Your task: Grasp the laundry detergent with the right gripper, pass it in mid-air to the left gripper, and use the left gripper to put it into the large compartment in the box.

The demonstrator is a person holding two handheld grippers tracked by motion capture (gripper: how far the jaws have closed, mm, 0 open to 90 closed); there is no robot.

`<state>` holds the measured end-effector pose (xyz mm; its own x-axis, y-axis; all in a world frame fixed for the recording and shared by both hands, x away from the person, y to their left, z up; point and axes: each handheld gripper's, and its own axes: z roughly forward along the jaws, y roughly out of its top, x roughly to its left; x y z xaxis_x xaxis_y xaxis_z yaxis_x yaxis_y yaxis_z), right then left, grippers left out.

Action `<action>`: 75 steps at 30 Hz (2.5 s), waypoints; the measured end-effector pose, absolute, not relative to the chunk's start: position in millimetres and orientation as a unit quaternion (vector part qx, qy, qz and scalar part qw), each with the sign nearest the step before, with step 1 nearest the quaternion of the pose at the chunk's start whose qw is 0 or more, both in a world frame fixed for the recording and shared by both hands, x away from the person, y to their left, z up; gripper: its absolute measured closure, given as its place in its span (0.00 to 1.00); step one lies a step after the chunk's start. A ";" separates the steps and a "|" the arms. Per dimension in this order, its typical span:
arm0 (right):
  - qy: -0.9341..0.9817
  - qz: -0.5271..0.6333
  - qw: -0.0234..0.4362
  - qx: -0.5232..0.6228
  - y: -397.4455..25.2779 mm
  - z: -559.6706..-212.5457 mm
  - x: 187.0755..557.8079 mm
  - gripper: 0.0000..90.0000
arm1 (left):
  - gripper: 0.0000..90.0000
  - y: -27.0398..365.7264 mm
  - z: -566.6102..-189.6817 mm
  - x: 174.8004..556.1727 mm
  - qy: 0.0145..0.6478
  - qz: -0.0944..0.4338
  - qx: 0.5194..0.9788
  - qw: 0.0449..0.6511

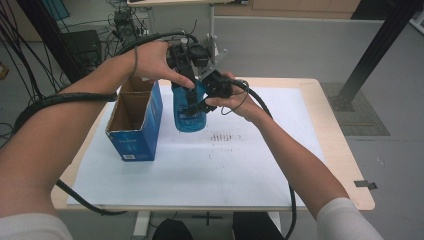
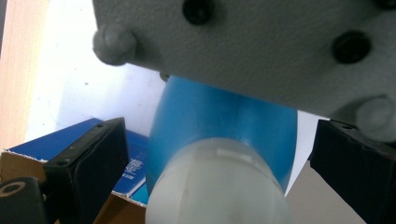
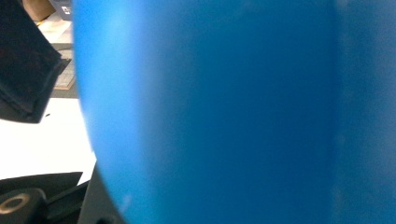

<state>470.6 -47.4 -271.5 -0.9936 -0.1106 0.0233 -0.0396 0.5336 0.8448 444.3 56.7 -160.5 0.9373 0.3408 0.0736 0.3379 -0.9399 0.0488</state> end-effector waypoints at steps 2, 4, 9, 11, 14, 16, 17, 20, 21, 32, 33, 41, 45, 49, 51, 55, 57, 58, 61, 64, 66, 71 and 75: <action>-0.875 -0.481 0.037 0.044 -47.5 -271.3 470.6 0.48 | 0.06 56.8 -160.9 443.8 0.176 0.041 0.983 0.022; -0.875 -0.481 0.036 0.043 -47.6 -271.3 470.5 0.48 | 0.06 56.8 -161.2 443.8 0.175 0.041 0.983 0.022; -0.874 -0.482 0.044 0.040 -47.7 -271.3 470.0 0.48 | 0.06 56.3 -160.9 443.6 0.176 0.041 0.983 0.022; -0.875 -0.480 0.042 0.038 -47.8 -271.2 470.1 0.48 | 0.06 56.3 -160.3 443.9 0.174 0.041 0.984 0.021; -0.880 -0.472 0.052 0.026 -49.4 -270.2 467.9 0.48 | 0.06 56.6 -159.6 443.5 0.177 0.043 0.983 0.025; -0.877 -0.478 0.045 0.032 -49.1 -270.5 469.4 0.48 | 0.06 57.0 -158.8 443.5 0.176 0.043 0.983 0.024; -0.877 -0.478 0.045 0.032 -49.3 -270.4 469.3 0.48 | 0.06 57.3 -158.5 443.5 0.176 0.043 0.983 0.024; -0.877 -0.477 0.044 0.033 -49.3 -270.2 469.1 0.48 | 0.06 58.1 -158.1 443.8 0.174 0.043 0.983 0.022; -0.876 -0.479 0.042 0.036 -48.8 -270.3 469.6 0.48 | 0.06 58.3 -158.6 443.3 0.178 0.043 0.983 0.024; -0.876 -0.479 0.043 0.033 -49.2 -269.4 468.4 0.48 | 0.06 57.9 -158.7 442.4 0.177 0.041 0.983 0.027; -0.876 -0.480 0.043 0.033 -49.4 -269.2 468.5 0.48 | 0.06 57.7 -158.4 442.3 0.178 0.042 0.983 0.027; -0.876 -0.479 0.043 0.031 -50.5 -268.6 467.8 0.48 | 0.06 56.8 -157.4 441.7 0.176 0.045 0.983 0.028; -0.876 -0.479 0.041 0.031 -50.9 -268.4 468.1 0.48 | 0.06 56.6 -157.9 441.4 0.177 0.043 0.983 0.028; -0.877 -0.477 0.042 0.030 -51.2 -268.7 468.4 0.48 | 0.06 56.7 -158.0 441.6 0.174 0.043 0.983 0.023; -0.878 -0.477 0.042 0.030 -51.1 -268.9 468.4 0.48 | 0.06 56.9 -158.0 441.4 0.178 0.043 0.983 0.027; -0.878 -0.476 0.043 0.029 -50.5 -268.9 467.9 0.48 | 0.06 56.8 -157.0 441.0 0.175 0.048 0.983 0.029; -0.877 -0.477 0.043 0.029 -50.2 -269.0 467.9 0.48 | 0.06 57.0 -156.3 441.1 0.174 0.048 0.983 0.031; -0.877 -0.477 0.044 0.029 -50.1 -269.0 467.9 0.48 | 0.06 57.1 -156.1 441.1 0.175 0.048 0.983 0.030; -0.878 -0.476 0.044 0.029 -50.0 -268.6 467.8 0.48 | 0.06 57.9 -156.2 440.9 0.177 0.048 0.983 0.030; -0.878 -0.477 0.043 0.029 -50.1 -268.4 467.7 0.48 | 0.06 58.5 -155.9 441.0 0.174 0.049 0.983 0.028; -0.879 -0.474 0.044 0.028 -50.0 -268.4 467.3 0.48 | 0.06 58.5 -156.1 440.4 0.176 0.049 0.983 0.030; -0.879 -0.473 0.044 0.027 -49.5 -268.6 467.0 0.48 | 0.06 57.7 -155.0 440.1 0.175 0.051 0.983 0.031; -0.878 -0.475 0.044 0.029 -49.9 -268.6 467.6 0.48 | 0.06 57.8 -154.1 440.4 0.174 0.053 0.983 0.031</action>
